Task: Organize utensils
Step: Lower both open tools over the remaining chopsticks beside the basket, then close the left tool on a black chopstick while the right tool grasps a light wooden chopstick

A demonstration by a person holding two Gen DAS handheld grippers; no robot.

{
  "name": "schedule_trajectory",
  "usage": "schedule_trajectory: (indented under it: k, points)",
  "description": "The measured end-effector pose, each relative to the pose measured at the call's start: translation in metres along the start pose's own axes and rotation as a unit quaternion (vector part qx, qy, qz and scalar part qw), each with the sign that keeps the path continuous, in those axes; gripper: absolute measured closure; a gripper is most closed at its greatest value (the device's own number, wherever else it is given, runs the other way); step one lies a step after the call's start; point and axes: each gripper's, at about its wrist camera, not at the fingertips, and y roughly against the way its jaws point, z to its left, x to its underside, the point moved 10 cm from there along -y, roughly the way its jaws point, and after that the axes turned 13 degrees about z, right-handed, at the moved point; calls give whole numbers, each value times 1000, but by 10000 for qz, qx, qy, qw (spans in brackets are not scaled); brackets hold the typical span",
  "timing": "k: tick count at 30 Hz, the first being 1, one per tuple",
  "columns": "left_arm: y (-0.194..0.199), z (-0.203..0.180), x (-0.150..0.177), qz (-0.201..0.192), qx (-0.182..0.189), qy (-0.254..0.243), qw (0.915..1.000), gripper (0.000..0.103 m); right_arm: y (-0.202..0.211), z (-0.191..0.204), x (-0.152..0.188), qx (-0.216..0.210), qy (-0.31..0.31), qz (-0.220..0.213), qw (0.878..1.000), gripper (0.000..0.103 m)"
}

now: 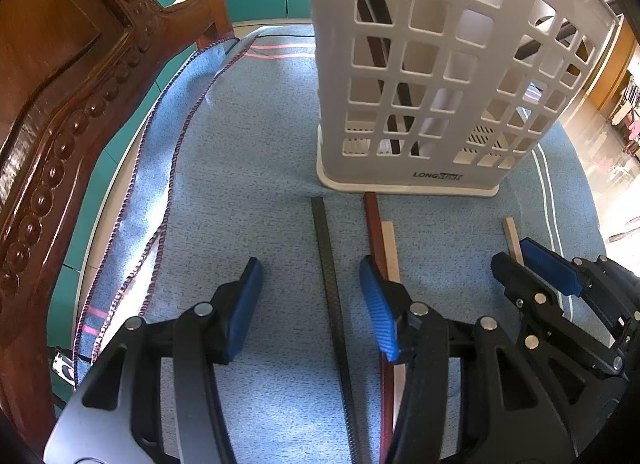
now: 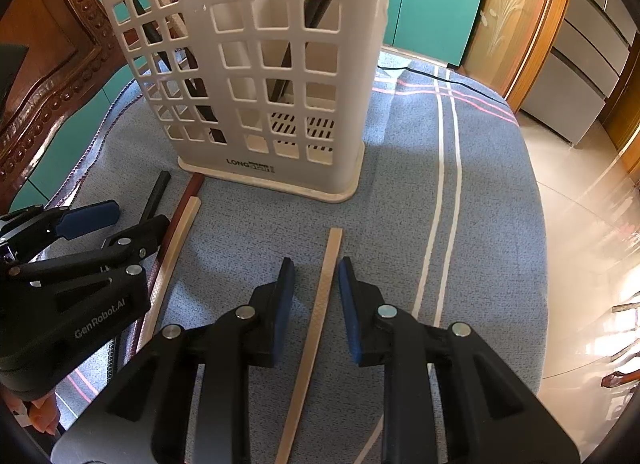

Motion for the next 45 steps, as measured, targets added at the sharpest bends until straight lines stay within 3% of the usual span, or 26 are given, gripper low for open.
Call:
schedule_trajectory:
  k: [31,38,42,45]
  points:
    - [1,-3,1,-14,-18,0,10000,52,-1,0,1,16,-12,-19,10000,77]
    - [5,-13,3,-41,47,-142,9999,67,0,-1,0,-47,-62,-9,10000,80]
    - [6,-21,5,-52,92,-209,9997,74,1,0,1,-62,-52,-8,10000,88]
    - [8,-26,6,-57,129,-248,9996,88,2,0,1,-96,-81,-4,9999,93]
